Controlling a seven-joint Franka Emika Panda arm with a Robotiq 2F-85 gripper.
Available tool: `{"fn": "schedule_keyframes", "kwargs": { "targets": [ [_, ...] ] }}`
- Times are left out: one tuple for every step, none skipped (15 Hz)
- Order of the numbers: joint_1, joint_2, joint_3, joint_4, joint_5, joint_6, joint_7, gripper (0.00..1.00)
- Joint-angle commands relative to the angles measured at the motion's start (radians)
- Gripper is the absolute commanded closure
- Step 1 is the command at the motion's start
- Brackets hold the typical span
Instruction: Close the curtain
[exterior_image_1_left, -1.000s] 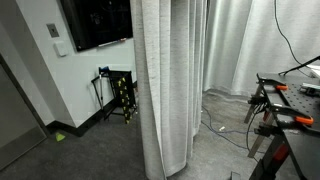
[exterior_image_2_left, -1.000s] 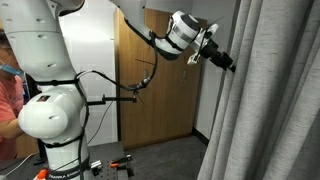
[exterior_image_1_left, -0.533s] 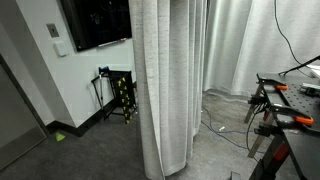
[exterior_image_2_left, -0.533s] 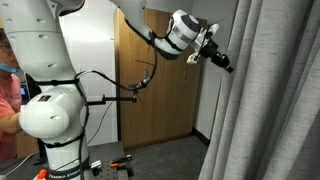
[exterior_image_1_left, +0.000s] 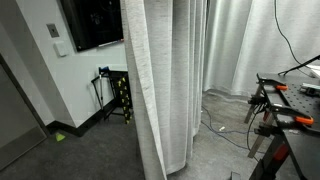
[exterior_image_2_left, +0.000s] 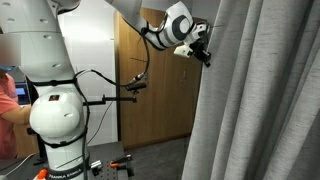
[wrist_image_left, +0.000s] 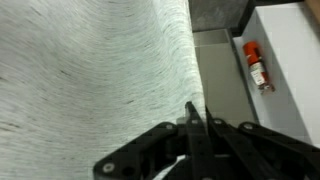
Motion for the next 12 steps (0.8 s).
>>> {"fn": "schedule_keyframes", "kwargs": {
  "targets": [
    [0.128, 0.007, -0.032, 0.035, 0.267, -0.042, -0.270, 0.99],
    [0.154, 0.010, -0.033, 0.047, 0.337, -0.058, -0.347, 0.99],
    [0.132, 0.012, 0.011, 0.058, 0.410, -0.072, -0.423, 0.99],
    [0.191, 0.014, -0.028, 0.070, 0.457, -0.092, -0.485, 0.99],
    [0.162, 0.017, 0.018, 0.087, 0.505, -0.116, -0.543, 0.99],
    [0.173, 0.022, 0.023, 0.106, 0.538, -0.145, -0.592, 0.99],
    [0.175, 0.030, 0.039, 0.131, 0.547, -0.175, -0.621, 0.99],
    [0.177, 0.038, 0.052, 0.155, 0.554, -0.205, -0.653, 0.99],
    [0.179, 0.051, 0.066, 0.181, 0.556, -0.230, -0.680, 0.99],
    [0.180, 0.068, 0.087, 0.211, 0.543, -0.255, -0.686, 0.99],
    [0.181, 0.085, 0.105, 0.234, 0.533, -0.277, -0.697, 0.99],
    [0.184, 0.106, 0.123, 0.256, 0.525, -0.291, -0.709, 0.99]
  ]
}}
